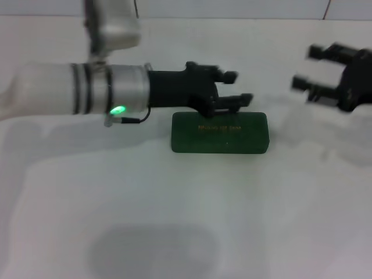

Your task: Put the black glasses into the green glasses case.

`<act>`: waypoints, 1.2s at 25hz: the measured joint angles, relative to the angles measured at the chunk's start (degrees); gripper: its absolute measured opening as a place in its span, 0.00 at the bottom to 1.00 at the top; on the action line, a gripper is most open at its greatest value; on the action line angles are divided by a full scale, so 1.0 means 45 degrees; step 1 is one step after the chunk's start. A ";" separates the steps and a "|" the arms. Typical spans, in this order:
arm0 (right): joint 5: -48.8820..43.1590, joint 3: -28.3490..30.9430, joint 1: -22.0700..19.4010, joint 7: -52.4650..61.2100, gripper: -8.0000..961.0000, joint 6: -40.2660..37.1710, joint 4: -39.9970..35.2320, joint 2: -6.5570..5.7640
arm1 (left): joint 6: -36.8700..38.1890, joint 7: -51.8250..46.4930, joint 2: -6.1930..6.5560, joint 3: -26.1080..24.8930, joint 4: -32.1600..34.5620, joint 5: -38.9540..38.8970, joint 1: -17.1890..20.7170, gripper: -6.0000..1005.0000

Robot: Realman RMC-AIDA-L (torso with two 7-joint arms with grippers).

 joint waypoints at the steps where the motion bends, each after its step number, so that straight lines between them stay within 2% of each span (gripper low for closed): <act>1: -0.0001 -0.0304 0.0058 -0.0010 0.75 -0.0407 -0.0089 0.0007 | 0.1161 0.0717 0.0092 -0.0015 0.0408 -0.0523 0.0430 0.60; 4: -0.0077 -0.0899 0.0390 -0.0112 0.75 -0.1132 -0.0193 0.0314 | 0.4067 0.1980 0.0507 -0.0115 0.1405 -0.1597 0.1624 0.60; 6: -0.0397 -0.1055 0.0605 -0.0150 0.75 -0.1103 -0.0231 0.0610 | 0.5219 0.2334 0.0727 -0.0439 0.1572 -0.1930 0.2096 0.60; 8: -0.0725 -0.1204 0.0785 -0.0154 0.75 -0.1048 -0.0206 0.0756 | 0.5822 0.2515 0.0802 -0.0923 0.1468 -0.2008 0.2308 0.60; 11: -0.0888 -0.1463 0.0927 -0.0159 0.75 -0.1036 -0.0108 0.0826 | 0.6085 0.2630 0.0769 -0.1324 0.1336 -0.1937 0.2500 0.60; 16: -0.0882 -0.1663 0.0981 -0.0315 0.75 -0.1145 -0.0084 0.0861 | 0.6167 0.2743 0.0718 -0.1332 0.1300 -0.1958 0.2738 0.60; 30: -0.0887 -0.1743 0.0990 -0.0627 0.75 -0.1114 -0.0147 0.0804 | 0.6234 0.2827 0.0596 -0.1846 0.1303 -0.2097 0.2852 0.60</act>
